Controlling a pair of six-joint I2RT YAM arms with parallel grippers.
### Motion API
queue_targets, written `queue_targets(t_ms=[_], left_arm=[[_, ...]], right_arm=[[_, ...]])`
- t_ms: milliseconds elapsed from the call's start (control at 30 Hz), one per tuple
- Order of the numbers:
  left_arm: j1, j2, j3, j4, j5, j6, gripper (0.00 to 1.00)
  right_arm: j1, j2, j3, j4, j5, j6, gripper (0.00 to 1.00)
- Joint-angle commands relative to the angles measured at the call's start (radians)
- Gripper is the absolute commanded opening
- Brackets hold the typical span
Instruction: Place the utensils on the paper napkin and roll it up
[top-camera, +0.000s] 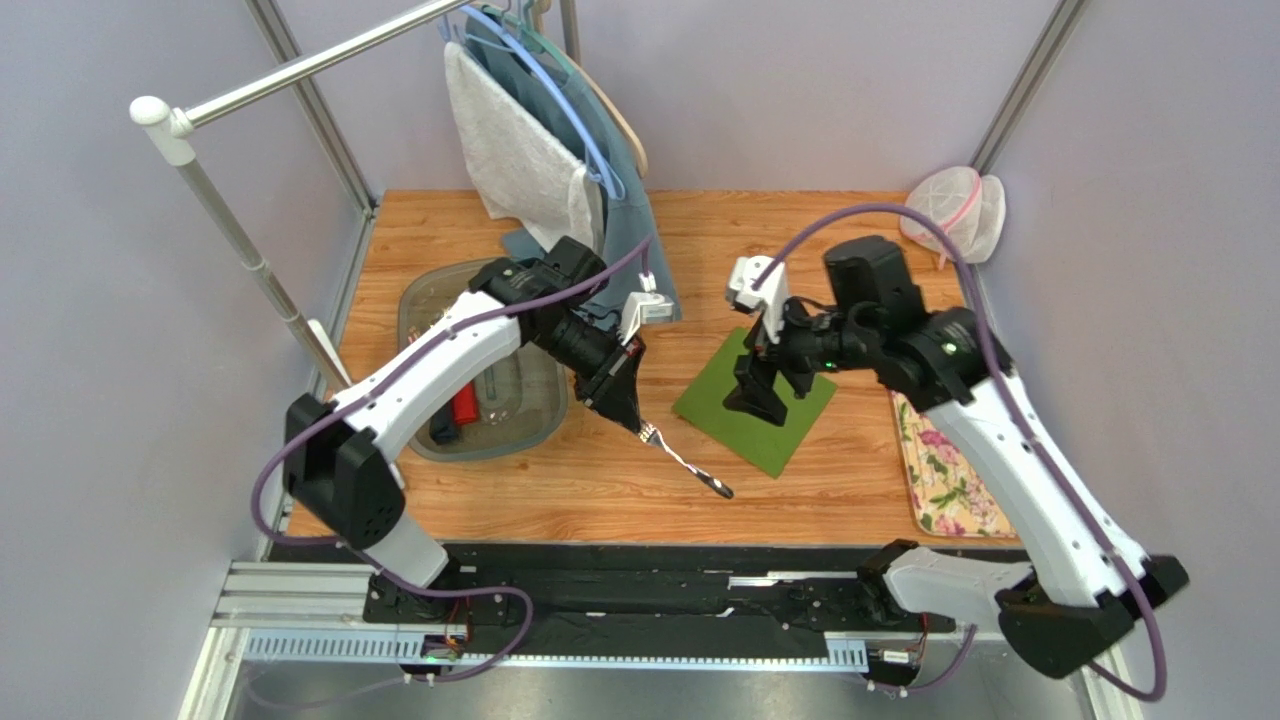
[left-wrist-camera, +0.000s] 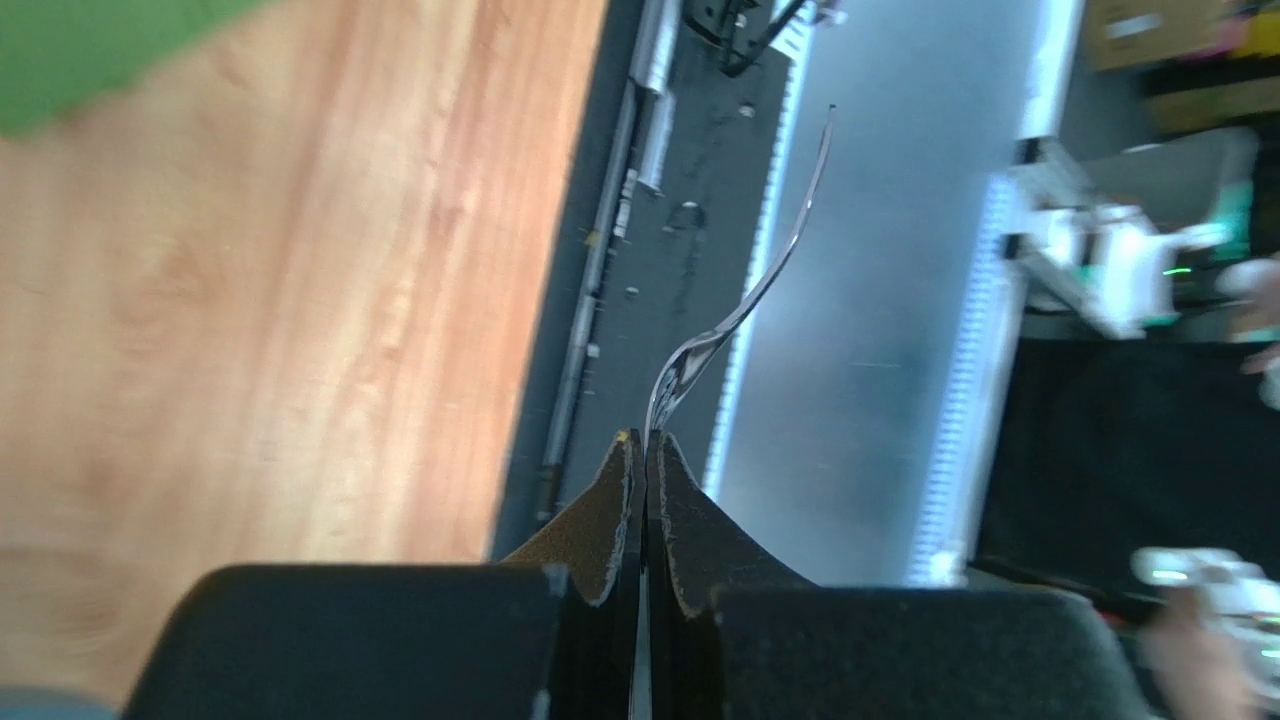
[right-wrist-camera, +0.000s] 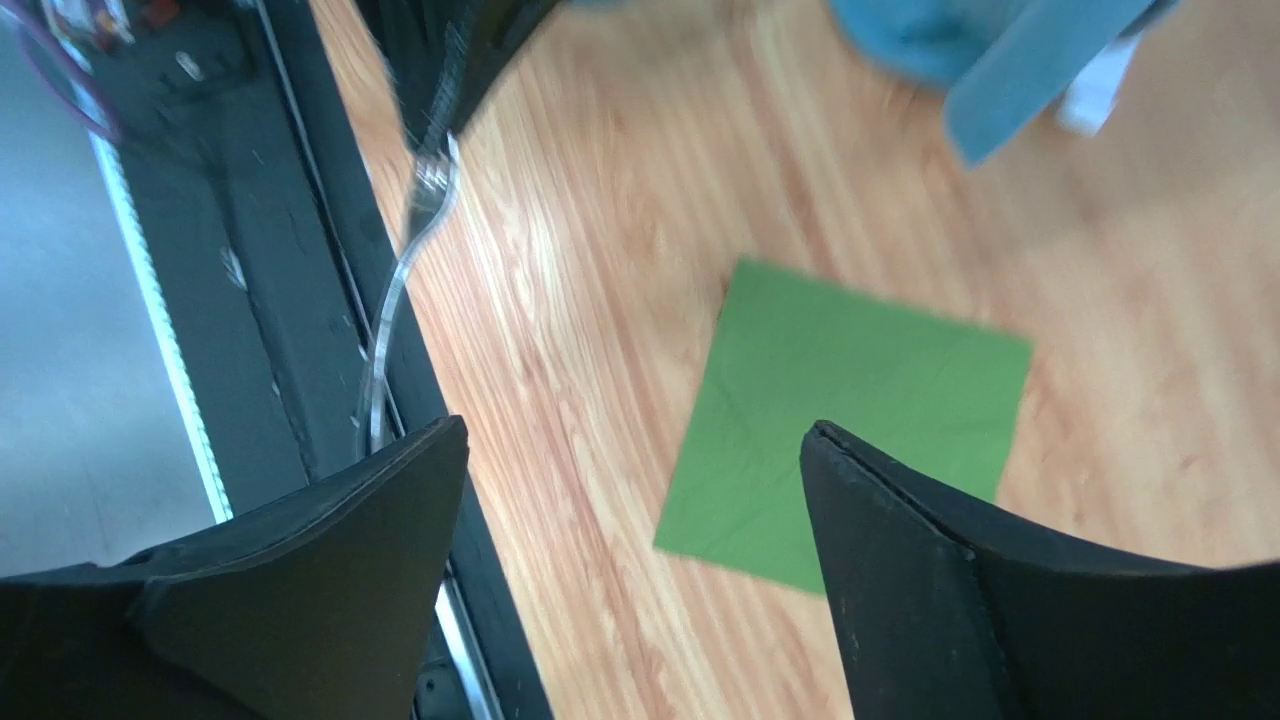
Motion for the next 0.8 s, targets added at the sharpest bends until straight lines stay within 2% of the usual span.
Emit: queue_targets(t_ms=[0, 100, 167, 367, 467, 567, 767], left_arm=[[0.060, 0.046, -0.014, -0.066, 0.156, -0.092, 0.00], [0.096, 0.063, -0.043, -0.059, 0.165, -0.115, 0.00], [0.110, 0.066, -0.062, -0.047, 0.144, -0.133, 0.00], [0.121, 0.068, -0.140, 0.002, 0.129, -0.183, 0.00], [0.121, 0.057, -0.151, 0.007, 0.136, -0.190, 0.00], [0.121, 0.048, -0.155, 0.013, 0.139, -0.195, 0.00], [0.124, 0.023, -0.184, 0.031, 0.124, -0.209, 0.00]], right_arm=[[0.075, 0.043, -0.055, -0.012, 0.119, 0.008, 0.84], [0.177, 0.062, -0.095, 0.042, 0.180, 0.043, 0.81], [0.258, 0.082, -0.109, 0.065, 0.223, 0.060, 0.72], [0.444, 0.108, -0.145, 0.126, 0.335, 0.158, 0.60], [0.473, 0.138, -0.147, 0.157, 0.354, 0.209, 0.57], [0.473, 0.181, -0.130, 0.183, 0.374, 0.243, 0.49], [0.493, 0.232, -0.075, 0.168, 0.360, 0.261, 0.48]])
